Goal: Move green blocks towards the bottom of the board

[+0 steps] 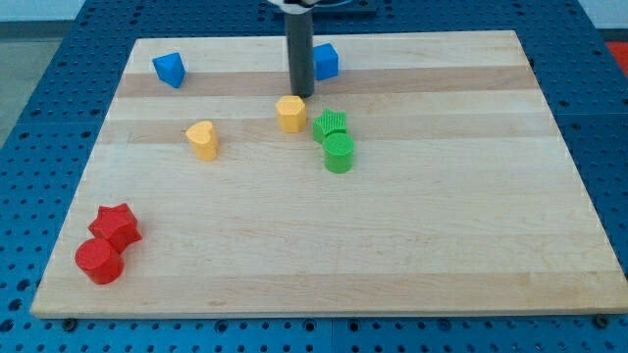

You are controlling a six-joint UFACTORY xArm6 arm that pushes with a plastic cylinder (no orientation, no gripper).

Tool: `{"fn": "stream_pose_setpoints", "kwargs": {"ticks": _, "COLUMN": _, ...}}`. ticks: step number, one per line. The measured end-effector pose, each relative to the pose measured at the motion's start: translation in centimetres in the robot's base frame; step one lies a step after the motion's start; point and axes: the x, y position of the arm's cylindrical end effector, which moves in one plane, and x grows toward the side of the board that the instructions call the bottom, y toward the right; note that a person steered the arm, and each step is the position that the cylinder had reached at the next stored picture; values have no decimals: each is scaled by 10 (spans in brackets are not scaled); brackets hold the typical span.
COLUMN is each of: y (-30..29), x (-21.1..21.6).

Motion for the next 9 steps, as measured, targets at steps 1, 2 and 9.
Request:
{"fn": "stream_pose_setpoints", "kwargs": {"ticks": 1, "y": -24, "x": 3}}
{"fn": "stream_pose_setpoints", "kwargs": {"ticks": 2, "y": -30, "x": 3}}
{"fn": "stream_pose_setpoints", "kwargs": {"ticks": 9, "y": 106, "x": 46}}
